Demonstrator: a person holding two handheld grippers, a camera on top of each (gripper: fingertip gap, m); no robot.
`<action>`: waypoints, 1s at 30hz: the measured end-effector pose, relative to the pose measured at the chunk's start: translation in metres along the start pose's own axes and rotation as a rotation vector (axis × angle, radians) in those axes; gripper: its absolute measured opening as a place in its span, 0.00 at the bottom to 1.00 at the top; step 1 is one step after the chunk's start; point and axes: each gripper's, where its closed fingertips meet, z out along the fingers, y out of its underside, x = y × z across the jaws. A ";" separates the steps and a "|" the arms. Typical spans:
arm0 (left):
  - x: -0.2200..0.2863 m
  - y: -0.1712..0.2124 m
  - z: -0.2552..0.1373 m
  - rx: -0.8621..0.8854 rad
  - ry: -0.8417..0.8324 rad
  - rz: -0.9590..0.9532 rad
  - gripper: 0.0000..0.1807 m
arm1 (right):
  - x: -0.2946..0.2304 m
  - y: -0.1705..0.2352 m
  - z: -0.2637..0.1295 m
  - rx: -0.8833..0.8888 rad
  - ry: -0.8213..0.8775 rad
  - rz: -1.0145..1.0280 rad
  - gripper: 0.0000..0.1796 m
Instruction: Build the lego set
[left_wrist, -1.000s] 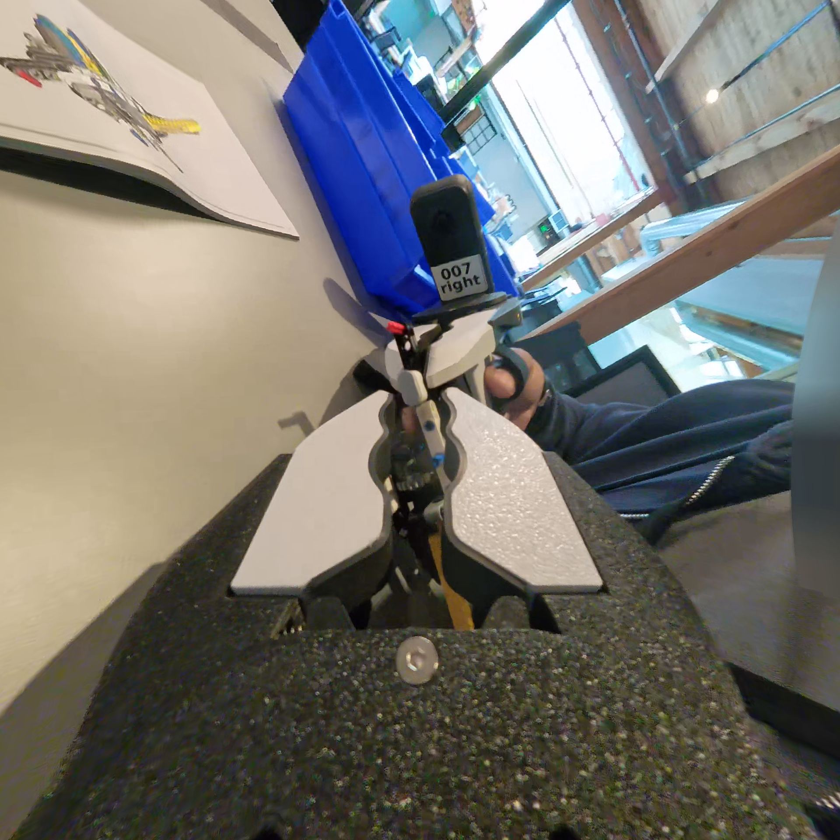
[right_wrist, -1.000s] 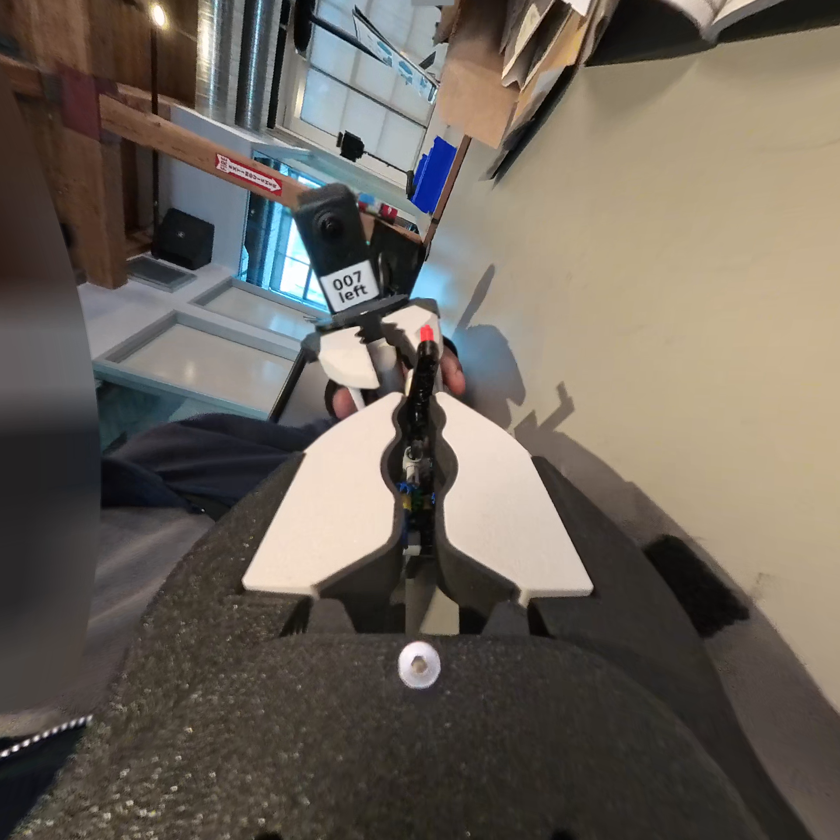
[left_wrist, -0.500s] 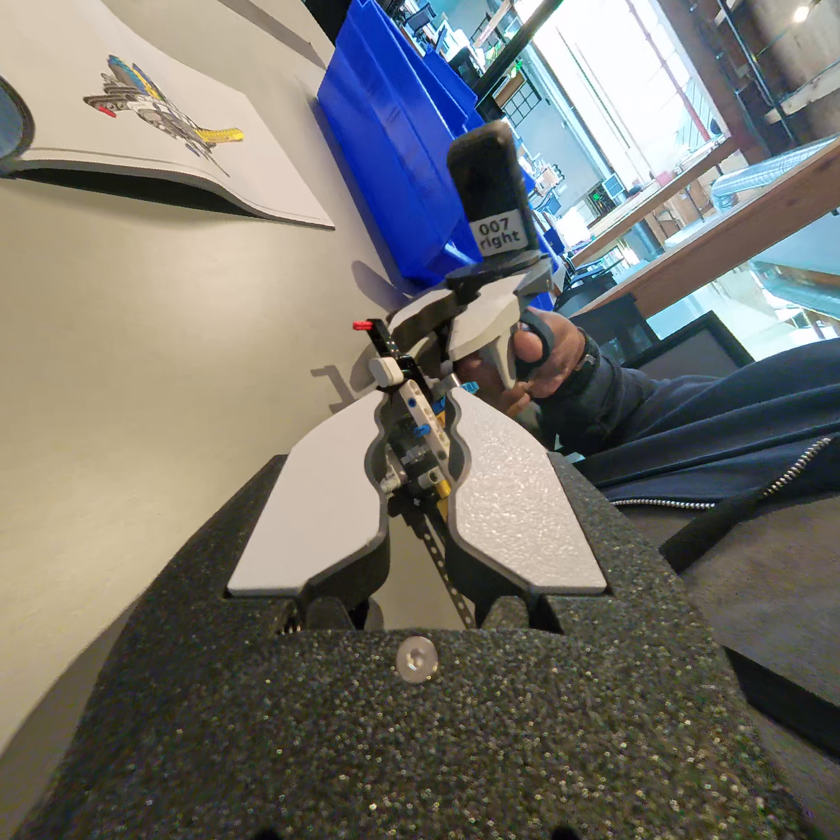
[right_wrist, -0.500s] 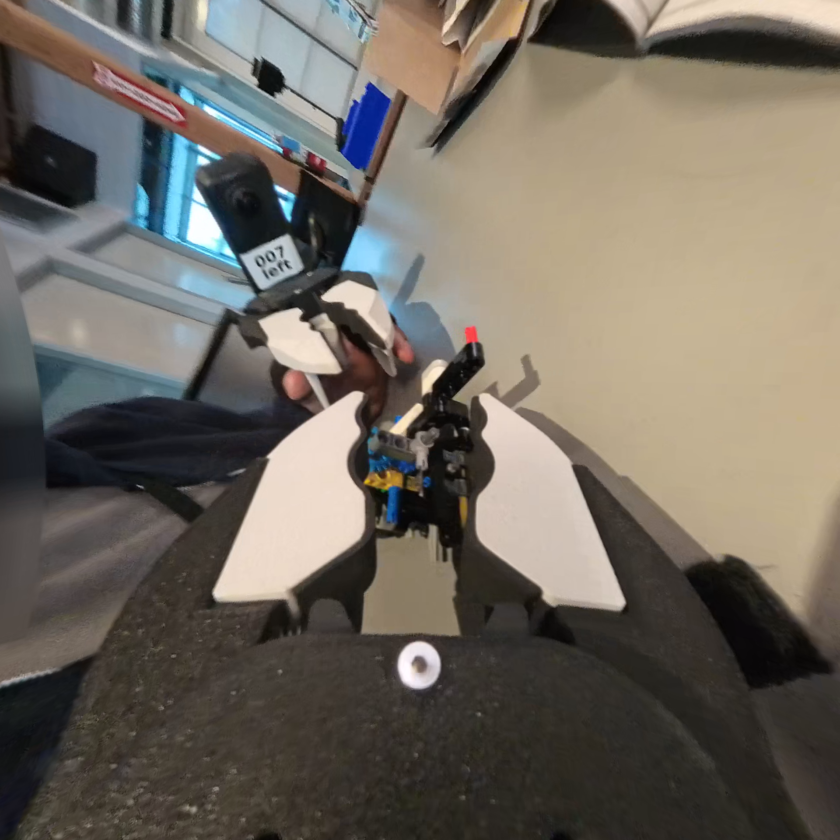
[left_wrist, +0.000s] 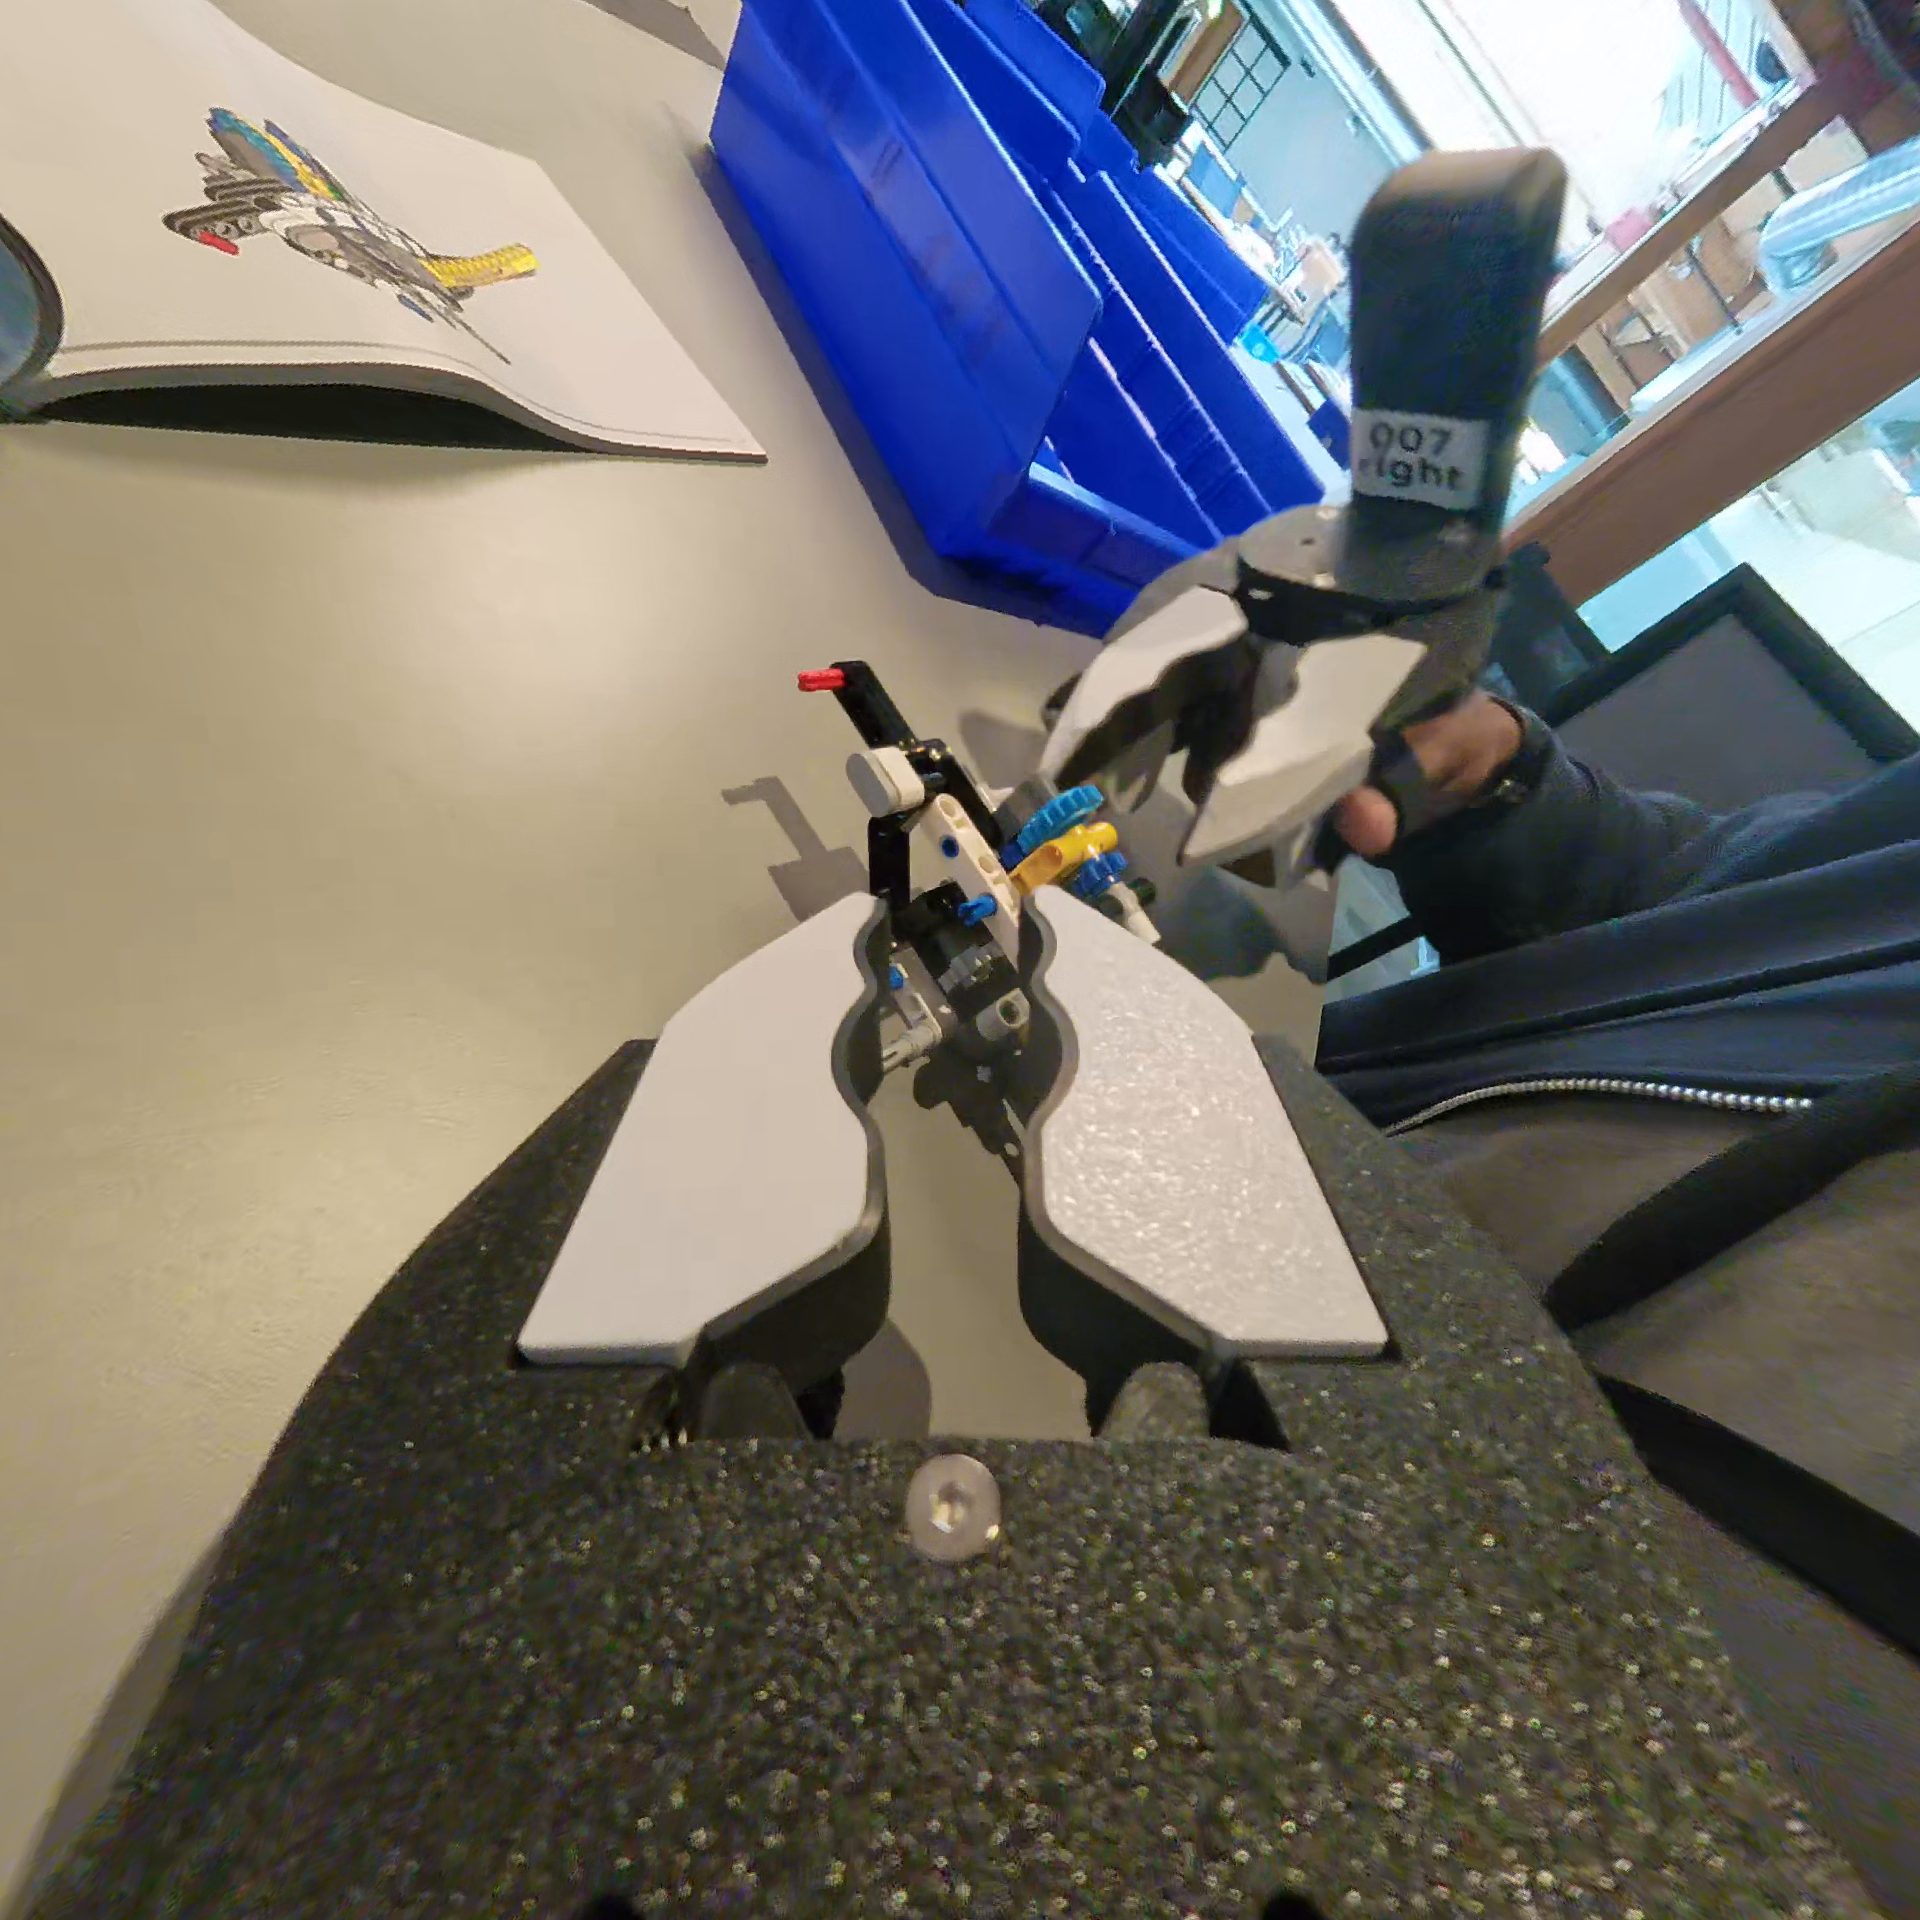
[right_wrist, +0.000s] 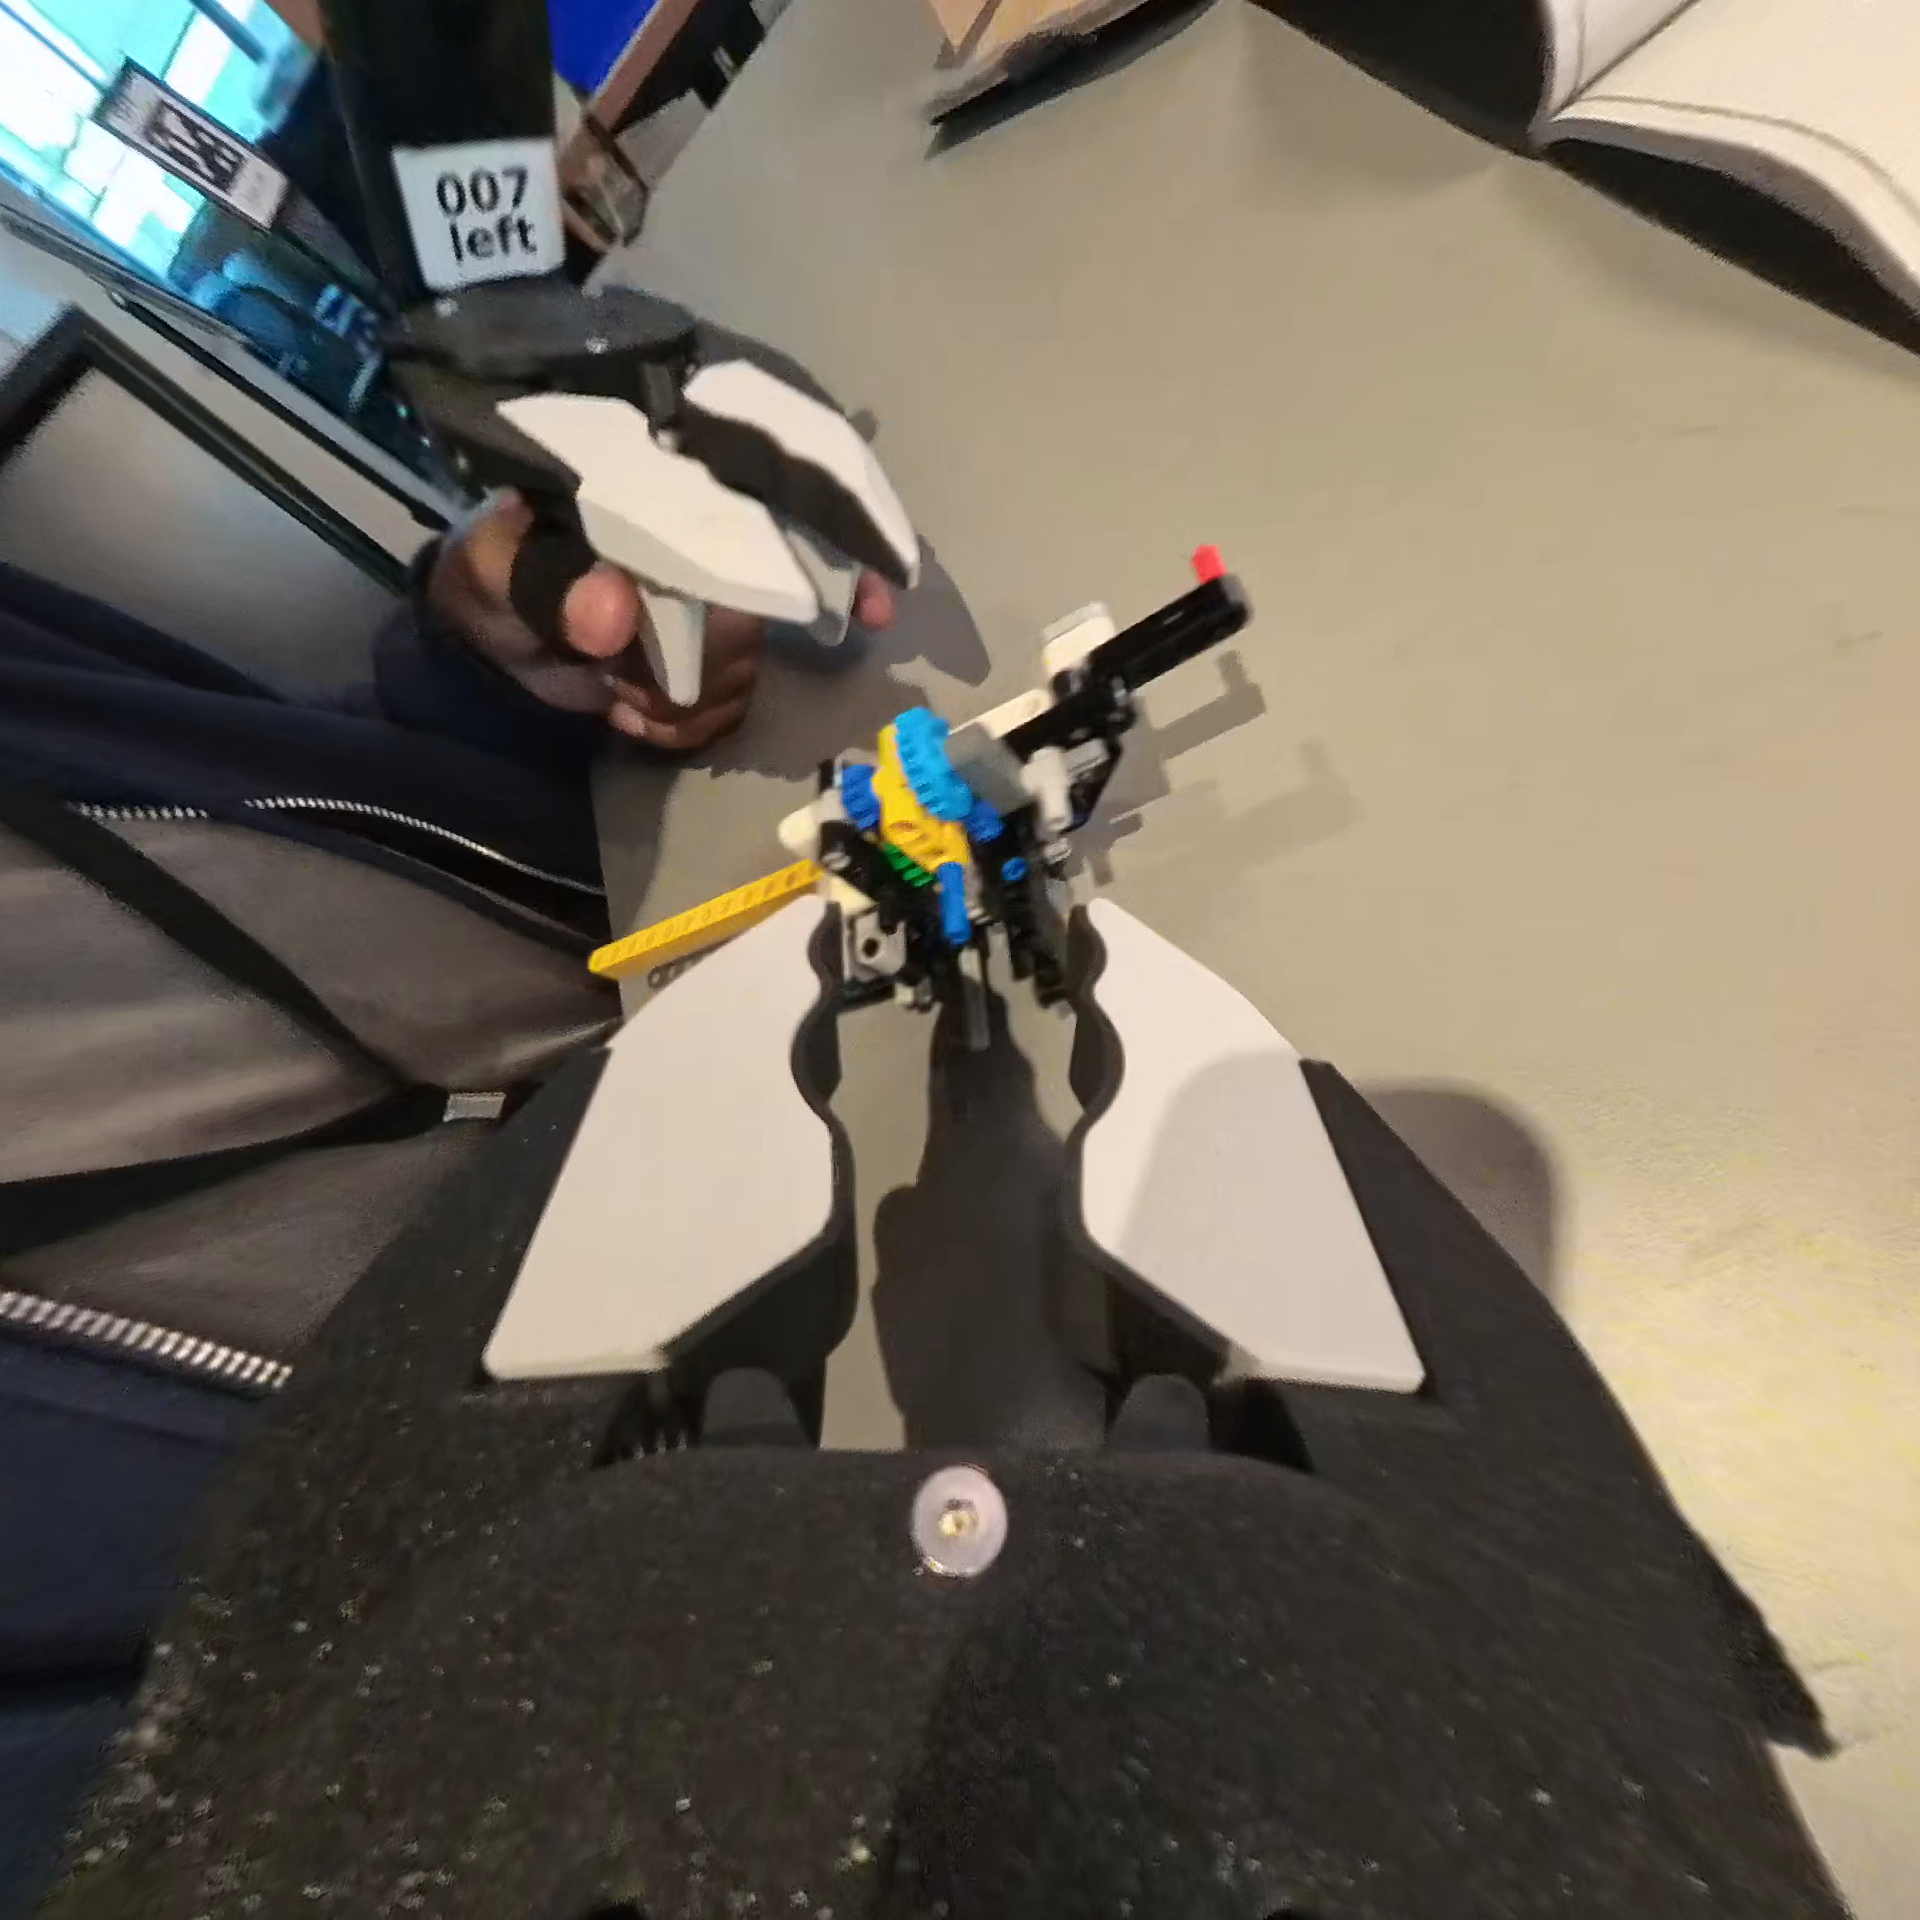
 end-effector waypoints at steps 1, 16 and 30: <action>0.001 0.000 0.000 0.003 0.001 0.004 0.13 | -0.006 0.004 0.002 -0.001 0.017 -0.023 0.23; -0.019 -0.033 -0.056 0.289 -0.146 0.088 0.12 | 0.020 -0.030 0.038 0.024 0.254 -0.278 0.18; -0.063 -0.062 -0.087 0.343 -0.391 0.203 0.18 | 0.070 -0.089 0.044 0.023 0.382 -0.387 0.18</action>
